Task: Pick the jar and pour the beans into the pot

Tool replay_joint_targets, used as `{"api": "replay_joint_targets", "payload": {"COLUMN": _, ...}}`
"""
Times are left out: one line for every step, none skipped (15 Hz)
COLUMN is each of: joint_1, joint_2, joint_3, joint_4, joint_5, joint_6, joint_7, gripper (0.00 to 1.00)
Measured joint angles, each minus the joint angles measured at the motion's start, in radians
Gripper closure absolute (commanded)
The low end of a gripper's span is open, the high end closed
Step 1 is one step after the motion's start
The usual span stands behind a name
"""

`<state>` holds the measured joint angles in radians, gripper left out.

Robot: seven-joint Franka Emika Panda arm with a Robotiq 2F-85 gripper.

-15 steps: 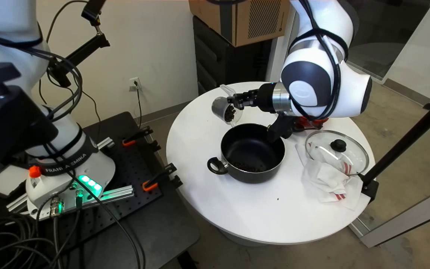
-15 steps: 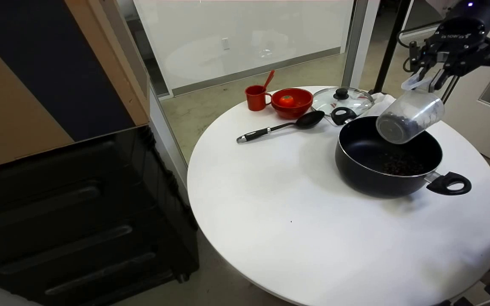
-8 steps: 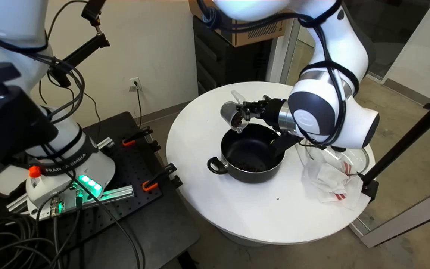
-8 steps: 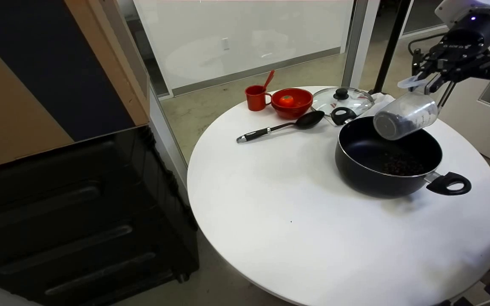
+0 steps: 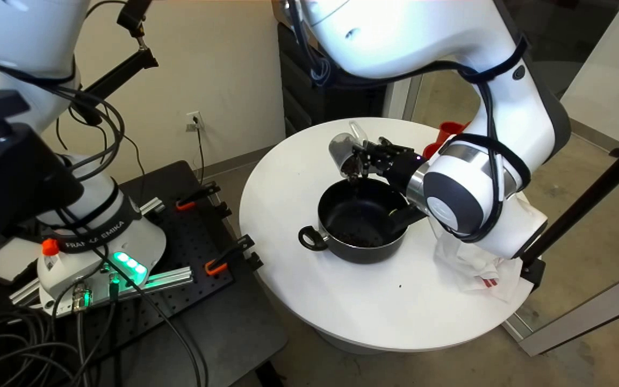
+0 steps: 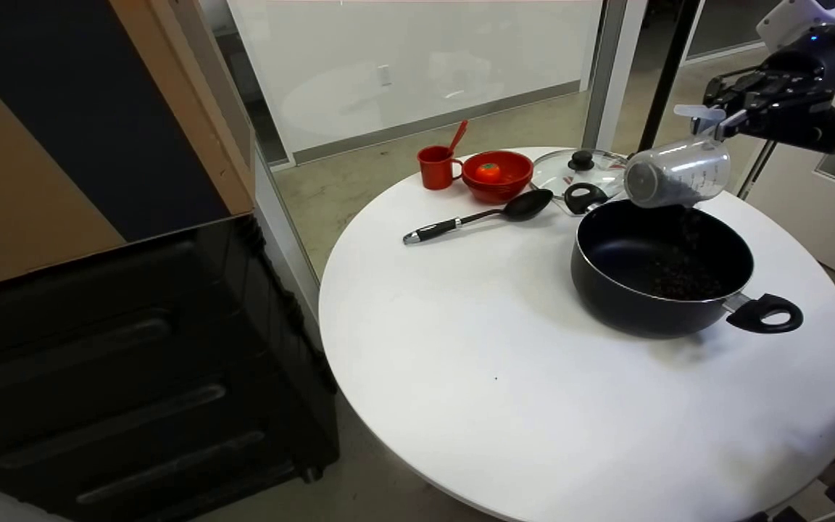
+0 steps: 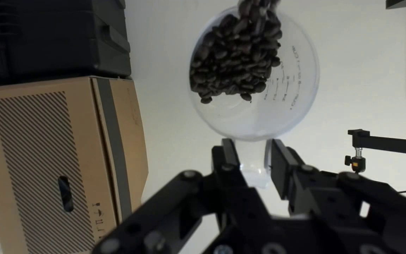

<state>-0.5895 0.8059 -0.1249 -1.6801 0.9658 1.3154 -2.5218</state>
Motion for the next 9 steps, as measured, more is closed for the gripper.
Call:
{"api": "replay_joint_targets", "payload": {"joint_1": -0.002, "joint_2": 0.009, "joint_3": 0.0, "joint_4": 0.009, "joint_5": 0.016, "joint_6": -0.01, "joint_7": 0.0, "gripper": 0.93}}
{"api": "replay_joint_targets", "payload": {"joint_1": -0.003, "joint_2": 0.016, "joint_3": 0.0, "joint_4": 0.016, "joint_5": 0.029, "joint_6": -0.017, "joint_7": 0.0, "gripper": 0.93}}
{"api": "replay_joint_targets", "payload": {"joint_1": -0.004, "joint_2": 0.022, "joint_3": 0.0, "joint_4": 0.022, "joint_5": 0.042, "joint_6": -0.025, "joint_7": 0.0, "gripper": 0.93}}
{"api": "replay_joint_targets", "payload": {"joint_1": -0.004, "joint_2": 0.029, "joint_3": 0.0, "joint_4": 0.029, "joint_5": 0.055, "joint_6": -0.033, "joint_7": 0.0, "gripper": 0.93}}
{"api": "replay_joint_targets", "payload": {"joint_1": -0.005, "joint_2": 0.034, "joint_3": 0.0, "joint_4": 0.035, "joint_5": 0.067, "joint_6": -0.042, "joint_7": 0.0, "gripper": 0.93}}
{"api": "replay_joint_targets", "payload": {"joint_1": -0.005, "joint_2": 0.039, "joint_3": 0.0, "joint_4": 0.041, "joint_5": 0.08, "joint_6": -0.05, "joint_7": 0.0, "gripper": 0.93}}
{"api": "replay_joint_targets", "payload": {"joint_1": -0.006, "joint_2": 0.044, "joint_3": 0.0, "joint_4": 0.046, "joint_5": 0.093, "joint_6": -0.061, "joint_7": 0.0, "gripper": 0.93}}
{"api": "replay_joint_targets", "payload": {"joint_1": -0.008, "joint_2": 0.048, "joint_3": 0.0, "joint_4": 0.049, "joint_5": 0.107, "joint_6": -0.072, "joint_7": 0.0, "gripper": 0.93}}
{"api": "replay_joint_targets", "payload": {"joint_1": -0.009, "joint_2": 0.052, "joint_3": 0.0, "joint_4": 0.052, "joint_5": 0.122, "joint_6": -0.084, "joint_7": 0.0, "gripper": 0.93}}
